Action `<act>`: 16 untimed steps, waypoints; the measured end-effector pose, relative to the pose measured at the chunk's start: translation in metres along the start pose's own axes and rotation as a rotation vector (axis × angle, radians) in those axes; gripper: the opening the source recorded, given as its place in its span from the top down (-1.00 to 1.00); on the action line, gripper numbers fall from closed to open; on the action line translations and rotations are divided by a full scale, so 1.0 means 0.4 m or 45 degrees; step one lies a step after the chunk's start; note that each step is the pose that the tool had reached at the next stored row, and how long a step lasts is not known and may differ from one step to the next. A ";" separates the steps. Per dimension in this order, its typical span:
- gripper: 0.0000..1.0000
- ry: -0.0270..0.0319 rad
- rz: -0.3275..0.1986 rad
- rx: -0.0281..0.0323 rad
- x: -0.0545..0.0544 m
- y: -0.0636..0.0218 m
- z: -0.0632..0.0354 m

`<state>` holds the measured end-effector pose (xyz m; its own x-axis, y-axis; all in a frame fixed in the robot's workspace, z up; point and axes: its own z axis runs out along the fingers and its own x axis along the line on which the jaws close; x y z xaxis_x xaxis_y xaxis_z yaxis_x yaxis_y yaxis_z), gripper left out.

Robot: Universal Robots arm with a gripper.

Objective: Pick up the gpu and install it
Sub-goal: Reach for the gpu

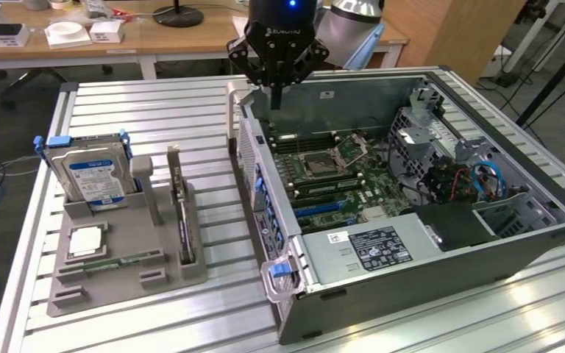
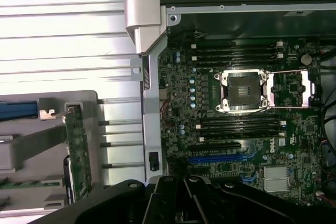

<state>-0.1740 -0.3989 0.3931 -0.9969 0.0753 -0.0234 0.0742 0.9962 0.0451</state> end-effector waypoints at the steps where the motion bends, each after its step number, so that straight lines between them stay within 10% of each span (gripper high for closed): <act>1: 0.79 0.0001 0.000 0.0001 0.002 0.000 0.000; 16: 0.79 0.0001 0.000 0.0000 0.034 -0.003 -0.001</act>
<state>-0.1877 -0.3989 0.3930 -0.9969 0.0753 -0.0233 0.0742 0.9962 0.0451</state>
